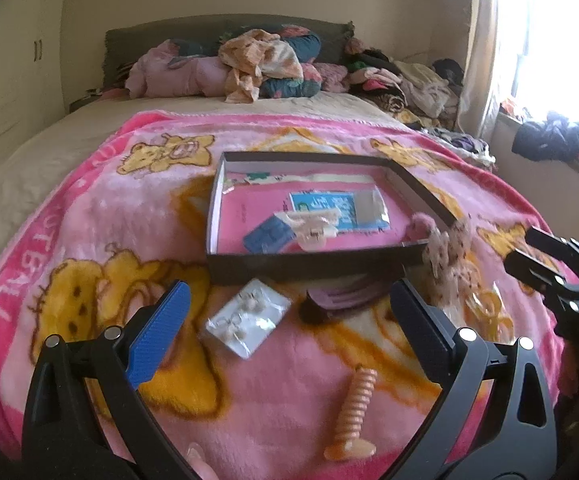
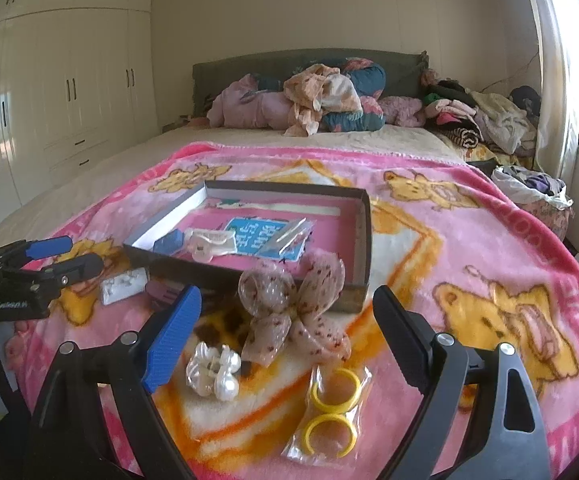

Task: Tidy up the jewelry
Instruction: 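Move the right tool to the polka-dot bow while the left tool approaches the orange spiral hair tie, then grasp the polka-dot bow with the right tool while the left tool grasps the orange spiral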

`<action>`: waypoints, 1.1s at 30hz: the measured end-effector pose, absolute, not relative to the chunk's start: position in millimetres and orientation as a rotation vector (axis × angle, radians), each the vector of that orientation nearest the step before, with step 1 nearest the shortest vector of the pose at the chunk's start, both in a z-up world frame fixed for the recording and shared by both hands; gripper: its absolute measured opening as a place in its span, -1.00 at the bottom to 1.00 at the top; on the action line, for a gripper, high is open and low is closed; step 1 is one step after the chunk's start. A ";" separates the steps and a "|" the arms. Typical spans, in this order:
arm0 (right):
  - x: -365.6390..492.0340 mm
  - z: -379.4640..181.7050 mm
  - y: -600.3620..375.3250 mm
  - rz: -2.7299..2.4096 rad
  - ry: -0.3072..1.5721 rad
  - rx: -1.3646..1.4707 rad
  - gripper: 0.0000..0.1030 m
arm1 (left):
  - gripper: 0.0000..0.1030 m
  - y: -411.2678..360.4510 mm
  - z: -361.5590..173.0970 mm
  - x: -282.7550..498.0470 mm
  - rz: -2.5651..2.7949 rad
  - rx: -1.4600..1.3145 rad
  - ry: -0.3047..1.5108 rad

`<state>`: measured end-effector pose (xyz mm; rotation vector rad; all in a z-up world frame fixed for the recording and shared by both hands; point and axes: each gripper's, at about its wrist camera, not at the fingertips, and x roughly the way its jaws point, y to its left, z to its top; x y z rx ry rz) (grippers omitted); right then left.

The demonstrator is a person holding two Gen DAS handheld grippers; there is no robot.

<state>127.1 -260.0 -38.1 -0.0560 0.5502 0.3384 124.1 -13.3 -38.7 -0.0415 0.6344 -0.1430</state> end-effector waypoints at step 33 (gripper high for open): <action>182.8 -103.3 -252.5 0.357 0.792 -0.061 -0.63 | -0.47 -76.8 -111.7 91.9 -0.292 0.123 0.830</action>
